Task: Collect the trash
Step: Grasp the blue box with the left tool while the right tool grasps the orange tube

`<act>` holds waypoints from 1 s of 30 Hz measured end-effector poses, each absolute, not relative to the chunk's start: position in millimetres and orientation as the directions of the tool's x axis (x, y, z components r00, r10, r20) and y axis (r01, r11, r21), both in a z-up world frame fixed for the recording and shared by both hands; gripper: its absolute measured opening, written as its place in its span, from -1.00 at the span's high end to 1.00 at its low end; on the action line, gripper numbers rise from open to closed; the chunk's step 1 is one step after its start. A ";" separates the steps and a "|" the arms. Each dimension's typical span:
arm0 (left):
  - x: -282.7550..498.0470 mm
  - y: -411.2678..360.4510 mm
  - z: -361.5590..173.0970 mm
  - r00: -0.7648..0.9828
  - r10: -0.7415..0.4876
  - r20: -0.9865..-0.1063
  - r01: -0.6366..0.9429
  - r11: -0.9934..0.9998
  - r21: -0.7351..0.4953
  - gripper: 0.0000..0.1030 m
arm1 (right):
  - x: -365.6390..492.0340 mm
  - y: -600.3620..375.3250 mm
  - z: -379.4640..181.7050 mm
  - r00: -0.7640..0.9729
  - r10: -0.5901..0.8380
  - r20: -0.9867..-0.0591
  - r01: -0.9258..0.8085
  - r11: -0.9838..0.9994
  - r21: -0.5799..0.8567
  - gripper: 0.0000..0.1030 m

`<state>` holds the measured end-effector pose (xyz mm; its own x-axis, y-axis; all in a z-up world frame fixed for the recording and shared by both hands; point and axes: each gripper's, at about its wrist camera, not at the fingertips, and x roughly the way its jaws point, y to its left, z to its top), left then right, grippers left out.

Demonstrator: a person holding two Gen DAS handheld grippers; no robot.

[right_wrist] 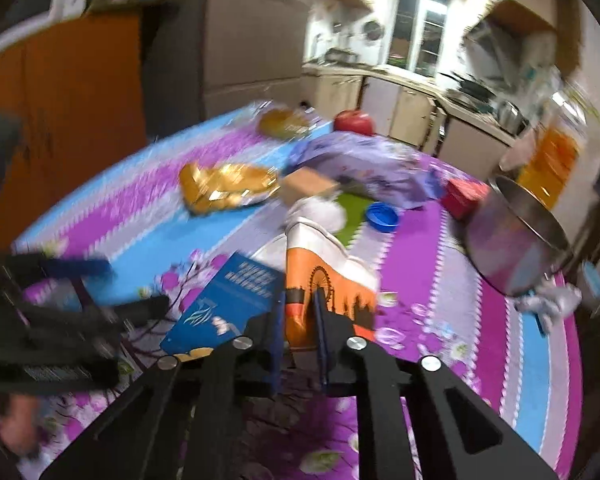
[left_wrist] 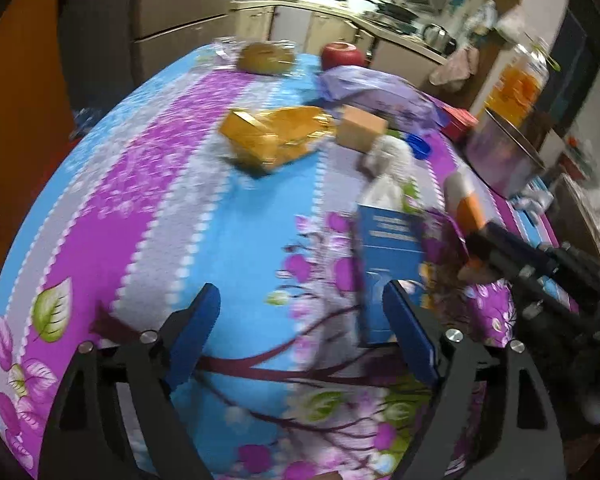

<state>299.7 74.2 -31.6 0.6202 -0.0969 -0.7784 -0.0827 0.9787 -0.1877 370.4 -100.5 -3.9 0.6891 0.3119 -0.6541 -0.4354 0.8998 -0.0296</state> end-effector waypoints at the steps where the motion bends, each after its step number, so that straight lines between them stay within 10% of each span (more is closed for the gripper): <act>1: 301.5 63.4 -31.4 0.622 -0.096 -0.777 -0.064 0.983 -0.173 -0.61 | 371.9 -112.8 -1.4 0.694 0.315 -0.648 -0.409 0.912 0.006 0.77; 12: 321.9 5.2 -45.3 0.608 0.024 -0.794 -0.043 0.999 -0.003 -0.73 | 363.2 -185.3 -12.2 0.690 0.335 -0.641 -0.320 0.936 0.146 0.80; 19: 319.7 10.3 -47.5 0.609 0.035 -0.792 -0.071 0.997 -0.011 -0.04 | 362.2 -186.0 -12.3 0.694 0.350 -0.629 -0.324 0.932 0.161 0.80; 30: 309.2 10.5 -42.9 0.645 0.019 -0.764 -0.073 0.997 -0.037 -0.04 | 355.4 -178.1 -14.0 0.714 0.346 -0.609 -0.322 0.934 0.153 0.82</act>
<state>309.2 10.5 -42.9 0.6451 0.0189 -0.7639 -0.0730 0.9967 -0.0369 355.4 -178.1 -14.0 0.7138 0.3458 -0.6090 -0.3224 0.9342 0.1527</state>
